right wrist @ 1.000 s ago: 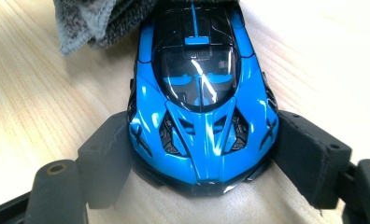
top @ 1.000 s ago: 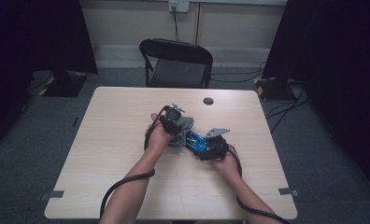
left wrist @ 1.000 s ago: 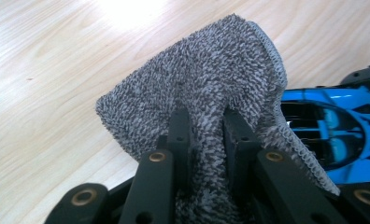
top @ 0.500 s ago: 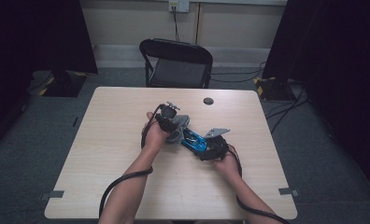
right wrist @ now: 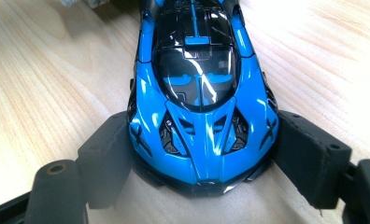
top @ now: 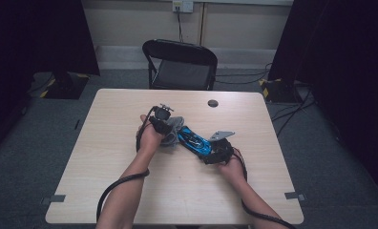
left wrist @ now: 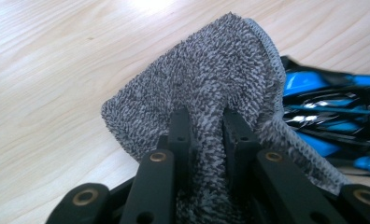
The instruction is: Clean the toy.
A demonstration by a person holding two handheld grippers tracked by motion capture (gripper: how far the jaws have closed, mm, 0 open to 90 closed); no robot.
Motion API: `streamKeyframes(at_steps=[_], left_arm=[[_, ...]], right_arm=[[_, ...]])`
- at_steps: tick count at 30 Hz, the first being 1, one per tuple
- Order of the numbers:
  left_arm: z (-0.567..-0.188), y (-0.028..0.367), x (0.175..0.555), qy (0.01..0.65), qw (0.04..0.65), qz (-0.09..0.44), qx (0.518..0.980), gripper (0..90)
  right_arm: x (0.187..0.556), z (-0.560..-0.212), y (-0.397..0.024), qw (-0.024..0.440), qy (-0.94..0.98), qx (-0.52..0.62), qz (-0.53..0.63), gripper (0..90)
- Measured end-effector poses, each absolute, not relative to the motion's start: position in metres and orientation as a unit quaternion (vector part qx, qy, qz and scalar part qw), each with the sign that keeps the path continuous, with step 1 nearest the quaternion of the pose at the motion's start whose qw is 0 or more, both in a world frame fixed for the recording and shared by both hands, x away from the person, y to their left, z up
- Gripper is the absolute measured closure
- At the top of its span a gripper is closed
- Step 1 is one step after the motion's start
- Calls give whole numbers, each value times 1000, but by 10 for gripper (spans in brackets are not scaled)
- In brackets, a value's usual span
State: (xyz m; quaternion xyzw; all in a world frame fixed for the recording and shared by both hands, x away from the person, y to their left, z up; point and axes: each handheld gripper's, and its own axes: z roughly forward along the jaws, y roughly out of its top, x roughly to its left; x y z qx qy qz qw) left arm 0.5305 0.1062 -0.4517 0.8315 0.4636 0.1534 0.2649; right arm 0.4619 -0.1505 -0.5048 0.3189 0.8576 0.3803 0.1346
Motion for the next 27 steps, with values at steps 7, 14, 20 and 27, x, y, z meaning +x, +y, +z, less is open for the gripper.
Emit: streamKeyframes(at_steps=[7, 14, 20, 27], left_arm=[[-447, 124, 528, 476, 279, 156, 819, 759], [-423, 123, 520, 466, 312, 146, 815, 760], [-411, 106, 508, 437, 341, 137, 821, 760], [-411, 83, 497, 410, 358, 119, 830, 759]], right_arm=[[462, -505, -151, 135, 858, 319, 380, 236], [462, -505, -151, 135, 858, 319, 380, 237], [462, -505, -151, 135, 858, 318, 380, 237], [462, -505, -151, 135, 858, 318, 380, 236]])
